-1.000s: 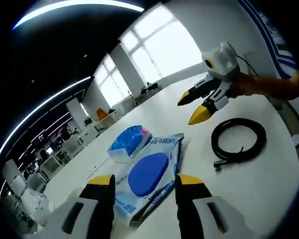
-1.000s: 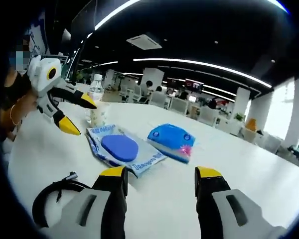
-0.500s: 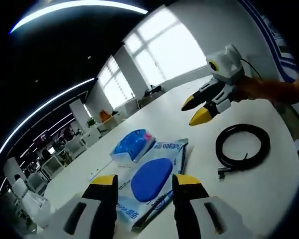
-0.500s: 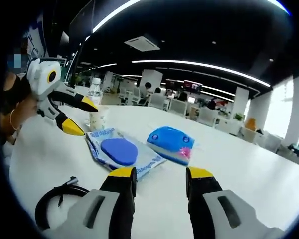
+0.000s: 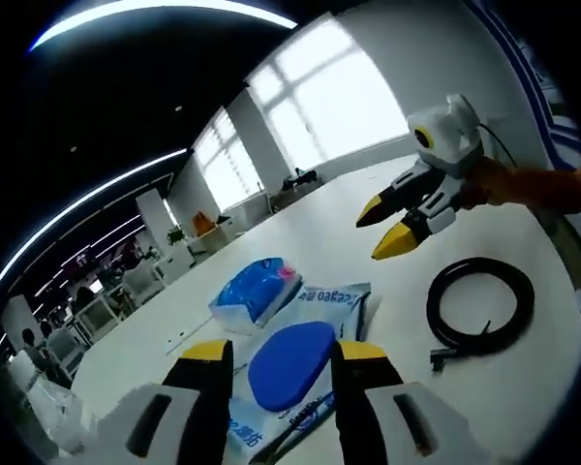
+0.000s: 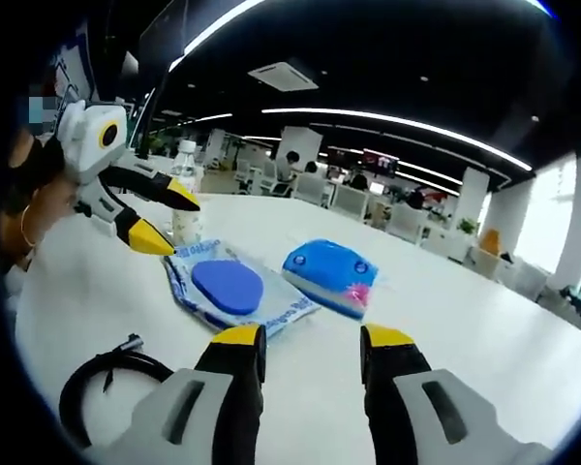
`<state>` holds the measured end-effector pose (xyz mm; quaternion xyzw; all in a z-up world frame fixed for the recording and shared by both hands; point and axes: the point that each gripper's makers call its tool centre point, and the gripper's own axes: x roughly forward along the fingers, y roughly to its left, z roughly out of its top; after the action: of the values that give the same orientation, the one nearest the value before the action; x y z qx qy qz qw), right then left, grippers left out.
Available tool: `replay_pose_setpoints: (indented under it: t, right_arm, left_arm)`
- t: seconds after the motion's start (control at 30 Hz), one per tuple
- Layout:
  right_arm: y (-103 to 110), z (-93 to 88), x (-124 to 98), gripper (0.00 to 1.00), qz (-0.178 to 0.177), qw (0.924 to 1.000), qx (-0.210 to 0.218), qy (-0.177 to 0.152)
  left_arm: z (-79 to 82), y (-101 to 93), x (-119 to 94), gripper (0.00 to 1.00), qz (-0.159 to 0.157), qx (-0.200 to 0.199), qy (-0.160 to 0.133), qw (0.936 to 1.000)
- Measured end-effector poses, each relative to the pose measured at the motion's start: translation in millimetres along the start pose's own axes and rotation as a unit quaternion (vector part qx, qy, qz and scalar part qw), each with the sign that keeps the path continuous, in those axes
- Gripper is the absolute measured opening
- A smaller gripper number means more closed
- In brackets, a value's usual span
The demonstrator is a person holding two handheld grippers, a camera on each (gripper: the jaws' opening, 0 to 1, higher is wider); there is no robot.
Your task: Arrange the tabletop items into an orderly group along one side of the table until the central work area is clear of visible clutter.
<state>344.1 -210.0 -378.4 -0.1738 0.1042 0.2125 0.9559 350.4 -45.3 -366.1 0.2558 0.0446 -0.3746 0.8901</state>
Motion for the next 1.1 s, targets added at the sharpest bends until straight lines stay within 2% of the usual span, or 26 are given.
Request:
replay_pose_setpoints:
  t: [0.13,0.37,0.6,0.87,1.0,1.1]
  right_arm:
    - [-2.8,4.3,1.0,0.36,0.0,1.0,0.0,-0.004]
    - [-9.7,11.1,7.0,0.36,-0.001,0.9999,0.005,-0.012]
    - [-12.0,6.3,18.6,0.35,0.002,0.9998,0.016,-0.015]
    - [-17.6,-0.1,24.6,0.34,0.004,0.9996,0.028,-0.005]
    - [-24.2,8.1,28.7,0.33,-0.002,0.9992,0.038,-0.009]
    - [-27.8,13.8,34.0,0.32,-0.005,0.9986,0.049,-0.017]
  left_arm:
    - [2.2,-5.3,5.9,0.36,-0.014,0.005,-0.004,0.9999]
    - [6.7,1.0,18.3,0.35,-0.015,-0.005,-0.003,0.9999]
    - [4.7,8.7,30.2,0.35,-0.008,-0.025,-0.004,0.9997]
    - [-5.9,4.3,40.6,0.34,-0.026,-0.036,0.019,0.9989]
    - [-4.5,9.4,46.7,0.32,-0.027,-0.049,0.023,0.9981]
    - [-0.8,14.6,51.1,0.31,-0.02,-0.062,0.015,0.9978]
